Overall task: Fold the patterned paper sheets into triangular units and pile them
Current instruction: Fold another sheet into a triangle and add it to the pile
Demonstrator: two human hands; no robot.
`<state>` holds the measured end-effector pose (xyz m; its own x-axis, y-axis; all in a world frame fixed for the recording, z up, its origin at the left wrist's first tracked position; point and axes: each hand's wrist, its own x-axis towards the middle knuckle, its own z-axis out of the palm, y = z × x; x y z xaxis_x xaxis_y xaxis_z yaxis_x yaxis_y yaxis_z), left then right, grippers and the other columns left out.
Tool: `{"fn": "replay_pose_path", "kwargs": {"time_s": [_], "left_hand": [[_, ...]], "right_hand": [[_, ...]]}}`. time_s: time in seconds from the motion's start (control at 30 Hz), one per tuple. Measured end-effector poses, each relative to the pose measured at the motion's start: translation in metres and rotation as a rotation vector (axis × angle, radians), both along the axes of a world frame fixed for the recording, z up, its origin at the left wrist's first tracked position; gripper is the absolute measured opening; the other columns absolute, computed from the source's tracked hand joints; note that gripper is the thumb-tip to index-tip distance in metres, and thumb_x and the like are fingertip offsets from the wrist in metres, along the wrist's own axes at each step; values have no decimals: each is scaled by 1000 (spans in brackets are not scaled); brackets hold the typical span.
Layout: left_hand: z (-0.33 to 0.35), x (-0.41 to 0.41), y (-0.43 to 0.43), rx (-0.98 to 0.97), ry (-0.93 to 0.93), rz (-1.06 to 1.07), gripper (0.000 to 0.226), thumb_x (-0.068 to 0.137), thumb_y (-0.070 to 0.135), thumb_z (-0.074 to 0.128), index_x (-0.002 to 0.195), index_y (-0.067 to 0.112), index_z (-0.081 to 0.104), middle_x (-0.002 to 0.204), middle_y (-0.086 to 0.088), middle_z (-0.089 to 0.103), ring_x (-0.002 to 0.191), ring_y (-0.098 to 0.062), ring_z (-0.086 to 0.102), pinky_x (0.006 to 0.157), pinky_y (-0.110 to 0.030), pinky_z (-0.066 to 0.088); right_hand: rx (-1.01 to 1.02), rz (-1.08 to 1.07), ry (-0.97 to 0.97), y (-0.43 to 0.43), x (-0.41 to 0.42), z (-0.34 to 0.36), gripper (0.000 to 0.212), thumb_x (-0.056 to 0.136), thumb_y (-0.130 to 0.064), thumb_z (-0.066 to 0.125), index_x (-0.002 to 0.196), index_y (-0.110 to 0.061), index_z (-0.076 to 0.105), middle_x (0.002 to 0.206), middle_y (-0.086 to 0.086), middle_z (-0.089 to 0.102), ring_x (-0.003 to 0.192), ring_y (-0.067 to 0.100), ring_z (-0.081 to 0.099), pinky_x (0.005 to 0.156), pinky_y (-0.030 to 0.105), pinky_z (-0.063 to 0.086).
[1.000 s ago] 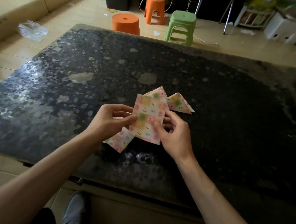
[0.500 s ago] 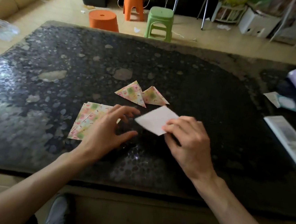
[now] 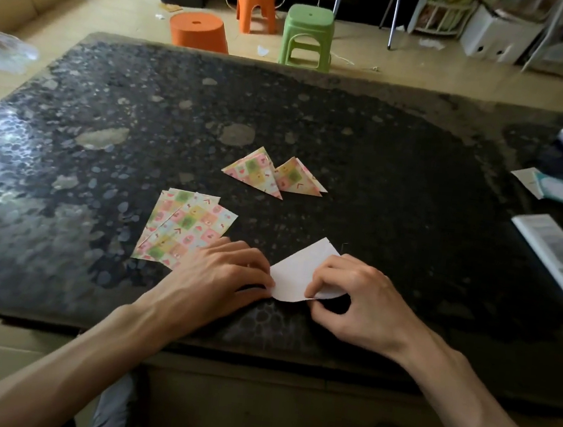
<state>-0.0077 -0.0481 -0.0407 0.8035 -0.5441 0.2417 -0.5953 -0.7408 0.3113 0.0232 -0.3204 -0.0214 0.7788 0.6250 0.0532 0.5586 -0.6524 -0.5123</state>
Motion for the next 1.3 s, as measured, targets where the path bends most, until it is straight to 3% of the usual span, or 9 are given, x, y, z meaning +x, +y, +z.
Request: {"fn": "replay_pose_path", "kwargs": {"time_s": [0.17,0.43,0.67,0.83,1.07,1.3], "left_hand": [[-1,1,-2,-59,11,46,24,102,47,58,104,32,77,114,18,66,103,-5,62,86,-35,52],[-1,3,-10,-118,115,148,21,98,47,59,99,32,74,106,20,61,97,-3,56,82,-25,51],[-1,6,-12,-127,153,294,21,97,55,56,99,38,67,99,21,51,95,-2,49,78,-15,40],[-4,9,-13,-144,173,339,27,96,58,52,97,36,68,97,20,53,94,-2,49,81,-23,45],[-3,14,-15,-148,203,374,21,92,57,57,89,39,67,92,18,53,91,-3,49,79,-27,48],[1,16,-15,-142,261,407,16,88,58,64,83,43,63,97,18,54,96,-3,50,85,-29,48]], "right_hand": [[83,-35,110,3,4,2,14,86,-49,75,95,-38,74,97,-20,67,98,2,60,82,25,51],[224,-137,292,8,7,3,5,93,-41,74,93,-37,77,90,-20,72,90,2,68,70,15,50],[176,-322,302,15,17,-5,12,92,-47,72,94,-36,76,88,-19,71,84,-6,65,68,14,50],[158,-414,215,20,18,-7,9,91,-44,76,91,-35,74,80,-18,67,77,-7,61,58,11,43],[121,-486,198,27,22,-10,12,87,-45,79,92,-36,74,82,-16,67,74,2,62,61,16,45],[74,-525,222,31,24,-7,15,87,-45,80,92,-34,72,78,-15,65,73,5,61,62,20,45]]}}
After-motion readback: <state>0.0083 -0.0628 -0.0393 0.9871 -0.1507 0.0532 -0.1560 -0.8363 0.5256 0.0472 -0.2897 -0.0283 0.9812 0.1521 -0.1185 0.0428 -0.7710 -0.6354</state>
